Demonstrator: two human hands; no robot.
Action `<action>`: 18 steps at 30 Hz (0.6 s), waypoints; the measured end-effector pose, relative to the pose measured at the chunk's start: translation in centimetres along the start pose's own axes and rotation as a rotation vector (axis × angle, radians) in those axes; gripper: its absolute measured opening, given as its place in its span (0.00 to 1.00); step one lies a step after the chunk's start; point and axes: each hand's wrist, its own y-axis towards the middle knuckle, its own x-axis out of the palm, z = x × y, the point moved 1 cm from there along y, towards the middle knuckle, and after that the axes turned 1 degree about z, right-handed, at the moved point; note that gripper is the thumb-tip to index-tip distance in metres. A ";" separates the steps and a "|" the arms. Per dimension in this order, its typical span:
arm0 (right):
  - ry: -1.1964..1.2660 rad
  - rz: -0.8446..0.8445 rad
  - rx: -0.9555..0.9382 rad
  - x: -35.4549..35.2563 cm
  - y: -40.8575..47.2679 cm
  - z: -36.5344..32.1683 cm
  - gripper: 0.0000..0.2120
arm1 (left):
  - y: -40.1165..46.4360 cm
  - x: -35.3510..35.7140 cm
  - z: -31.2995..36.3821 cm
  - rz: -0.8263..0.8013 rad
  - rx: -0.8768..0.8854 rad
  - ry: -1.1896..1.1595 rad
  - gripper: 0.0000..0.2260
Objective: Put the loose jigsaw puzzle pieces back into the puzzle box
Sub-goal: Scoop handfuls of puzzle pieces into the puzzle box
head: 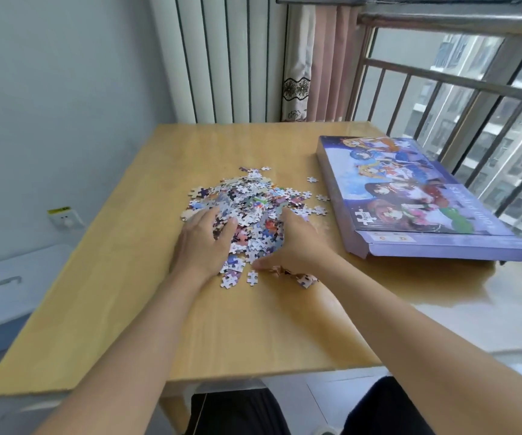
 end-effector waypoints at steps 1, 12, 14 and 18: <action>-0.001 0.009 -0.001 -0.2 0.3 -0.2 0.58 | 0.0 -0.1 0.0 -0.006 0.008 -0.038 0.25; 0.559 -0.001 0.268 -1.9 3.9 -1.0 0.26 | 0.0 -0.1 0.0 -0.082 0.133 -0.120 0.17; 0.547 -0.001 0.332 -2.3 4.3 -1.5 0.27 | 0.0 -0.1 0.0 -0.091 0.152 -0.108 0.17; 0.486 -0.110 0.339 -2.7 4.3 -2.7 0.34 | -0.1 -0.2 0.1 -0.071 0.194 -0.139 0.16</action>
